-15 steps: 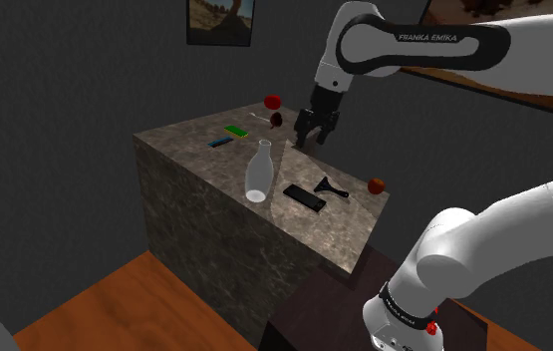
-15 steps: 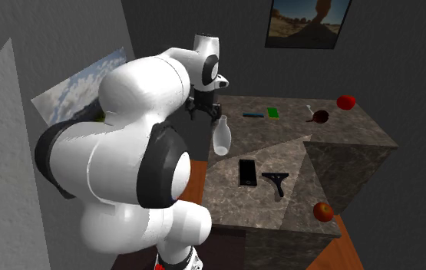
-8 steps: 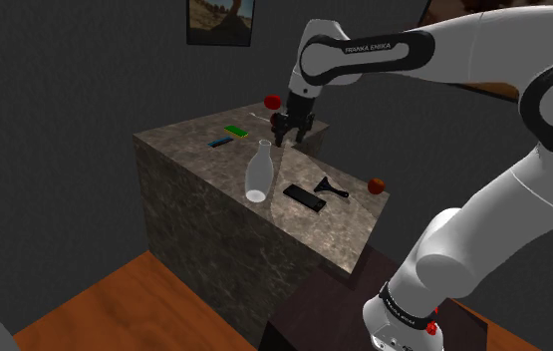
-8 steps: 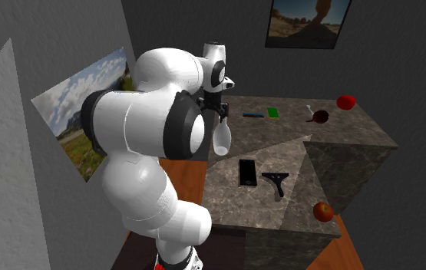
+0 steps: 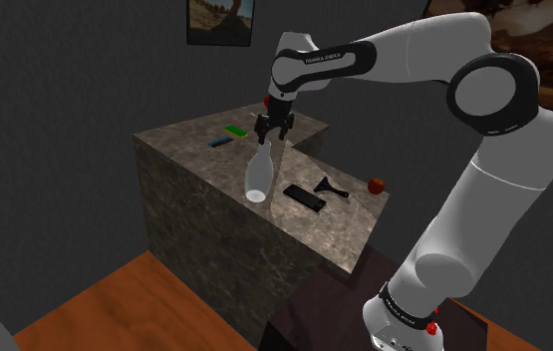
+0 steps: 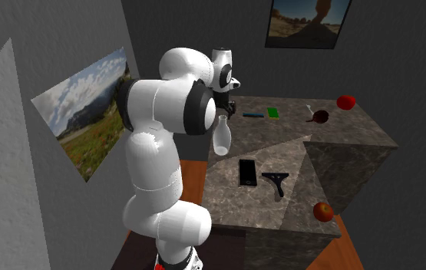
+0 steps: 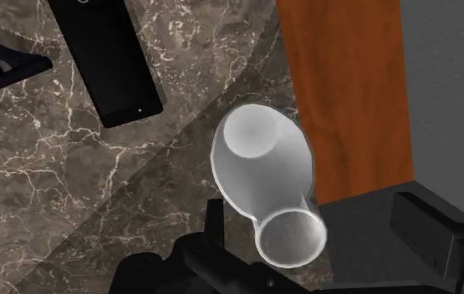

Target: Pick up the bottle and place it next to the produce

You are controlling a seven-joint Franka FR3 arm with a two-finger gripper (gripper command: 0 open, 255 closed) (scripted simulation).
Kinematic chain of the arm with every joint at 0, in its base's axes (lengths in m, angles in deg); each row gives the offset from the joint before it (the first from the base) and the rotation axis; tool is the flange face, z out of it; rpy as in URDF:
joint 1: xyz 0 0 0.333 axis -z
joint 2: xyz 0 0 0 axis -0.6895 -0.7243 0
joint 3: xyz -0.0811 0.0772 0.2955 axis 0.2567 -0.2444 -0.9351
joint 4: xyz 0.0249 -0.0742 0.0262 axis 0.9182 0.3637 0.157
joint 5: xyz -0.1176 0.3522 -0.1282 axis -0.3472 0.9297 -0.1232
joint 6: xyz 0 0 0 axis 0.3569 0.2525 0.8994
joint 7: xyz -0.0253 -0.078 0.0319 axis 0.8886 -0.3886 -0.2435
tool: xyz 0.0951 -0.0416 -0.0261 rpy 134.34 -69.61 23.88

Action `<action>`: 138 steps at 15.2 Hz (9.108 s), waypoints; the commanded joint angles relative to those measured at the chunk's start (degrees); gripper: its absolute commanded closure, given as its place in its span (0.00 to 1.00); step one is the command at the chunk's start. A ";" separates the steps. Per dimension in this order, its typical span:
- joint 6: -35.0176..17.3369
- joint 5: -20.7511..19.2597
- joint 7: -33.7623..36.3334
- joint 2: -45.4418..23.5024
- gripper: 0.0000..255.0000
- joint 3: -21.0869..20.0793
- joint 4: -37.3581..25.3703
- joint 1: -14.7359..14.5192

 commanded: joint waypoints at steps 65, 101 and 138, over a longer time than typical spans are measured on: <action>19.46 -0.30 -11.41 3.40 1.00 5.42 -16.34 6.12; 39.79 8.82 -50.89 -11.14 1.00 24.13 -48.81 30.27; 6.97 4.00 -49.69 -1.63 1.00 22.86 -7.56 25.76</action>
